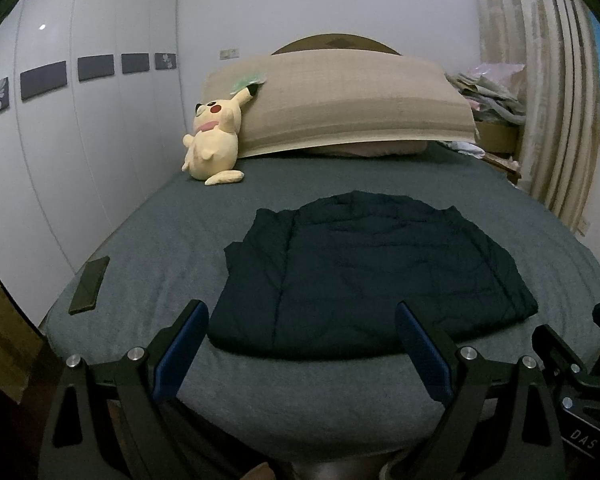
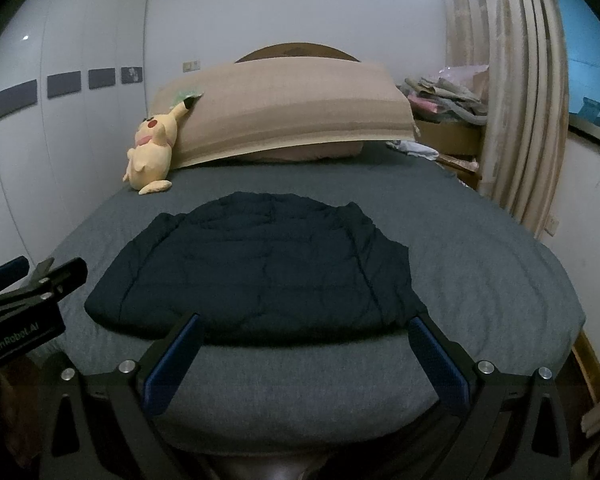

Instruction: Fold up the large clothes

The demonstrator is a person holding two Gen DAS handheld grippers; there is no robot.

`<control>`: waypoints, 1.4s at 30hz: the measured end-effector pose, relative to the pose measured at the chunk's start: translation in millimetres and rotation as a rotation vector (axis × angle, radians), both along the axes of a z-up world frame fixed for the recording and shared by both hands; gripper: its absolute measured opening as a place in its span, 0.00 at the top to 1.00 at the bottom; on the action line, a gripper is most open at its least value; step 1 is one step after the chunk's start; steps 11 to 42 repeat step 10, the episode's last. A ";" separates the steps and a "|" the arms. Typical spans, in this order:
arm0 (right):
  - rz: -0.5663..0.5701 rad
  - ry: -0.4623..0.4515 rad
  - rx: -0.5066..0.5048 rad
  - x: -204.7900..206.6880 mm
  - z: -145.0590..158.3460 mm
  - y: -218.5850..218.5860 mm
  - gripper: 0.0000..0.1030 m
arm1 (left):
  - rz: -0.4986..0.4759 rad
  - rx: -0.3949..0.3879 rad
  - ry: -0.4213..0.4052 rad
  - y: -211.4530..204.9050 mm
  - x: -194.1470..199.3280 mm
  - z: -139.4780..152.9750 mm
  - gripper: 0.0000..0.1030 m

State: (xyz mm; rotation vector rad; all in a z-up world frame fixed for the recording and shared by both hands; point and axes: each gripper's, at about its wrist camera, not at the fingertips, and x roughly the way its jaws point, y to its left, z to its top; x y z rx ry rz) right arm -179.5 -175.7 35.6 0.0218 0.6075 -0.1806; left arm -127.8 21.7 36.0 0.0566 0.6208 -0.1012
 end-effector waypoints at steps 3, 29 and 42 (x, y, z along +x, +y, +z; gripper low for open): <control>-0.003 0.000 -0.002 -0.2 0.1 1.1 0.00 | -0.009 -0.008 0.002 -0.2 0.0 0.0 0.08; -0.004 -0.001 -0.002 -0.3 -0.3 2.1 0.00 | -0.017 -0.001 -0.014 -1.7 -1.0 1.9 0.08; -0.004 -0.001 -0.002 -0.3 -0.3 2.1 0.00 | -0.017 -0.001 -0.014 -1.7 -1.0 1.9 0.08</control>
